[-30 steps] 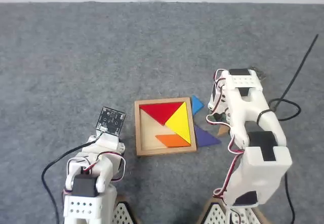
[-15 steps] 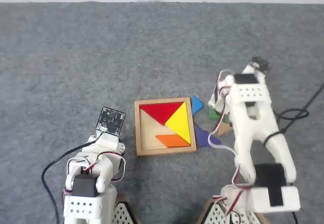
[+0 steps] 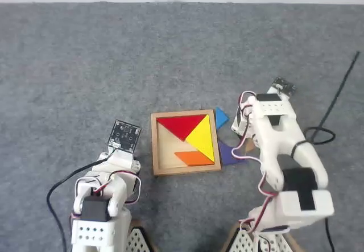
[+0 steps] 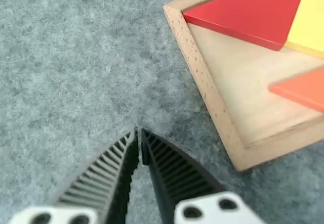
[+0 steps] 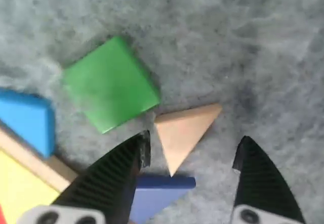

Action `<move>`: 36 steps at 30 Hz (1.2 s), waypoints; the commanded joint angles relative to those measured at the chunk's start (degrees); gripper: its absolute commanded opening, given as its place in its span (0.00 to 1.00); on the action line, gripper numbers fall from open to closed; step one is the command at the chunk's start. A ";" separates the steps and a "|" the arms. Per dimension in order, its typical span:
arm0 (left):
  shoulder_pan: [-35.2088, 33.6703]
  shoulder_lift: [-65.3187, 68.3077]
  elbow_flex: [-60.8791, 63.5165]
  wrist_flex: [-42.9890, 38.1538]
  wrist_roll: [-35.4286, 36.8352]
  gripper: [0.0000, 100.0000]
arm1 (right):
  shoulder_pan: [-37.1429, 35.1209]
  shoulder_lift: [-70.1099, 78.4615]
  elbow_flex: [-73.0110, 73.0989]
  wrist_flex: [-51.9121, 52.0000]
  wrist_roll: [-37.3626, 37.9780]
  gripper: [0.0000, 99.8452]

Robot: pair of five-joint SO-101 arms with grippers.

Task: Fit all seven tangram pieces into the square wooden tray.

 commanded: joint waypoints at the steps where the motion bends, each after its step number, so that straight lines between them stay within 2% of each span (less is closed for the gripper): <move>1: -0.26 -1.41 -0.66 0.35 0.44 0.01 | 0.75 0.84 -4.48 -0.48 0.26 0.23; 9: -0.26 -1.41 -0.66 0.35 0.44 0.01 | 5.05 3.65 -6.86 -1.01 -3.08 0.21; 20: -0.26 -1.41 -0.66 0.35 0.44 0.01 | 4.79 6.02 -7.03 -0.48 -2.99 0.19; 26: -0.26 -1.41 -0.66 0.35 0.44 0.01 | 4.79 5.49 -8.26 -0.84 4.04 0.07; 32: -0.26 -1.41 -0.66 0.35 0.44 0.01 | 7.25 5.49 -11.78 -0.40 4.48 0.07; 36: -0.26 -1.41 -0.66 0.35 0.44 0.01 | 6.46 5.41 -14.33 3.21 8.70 0.07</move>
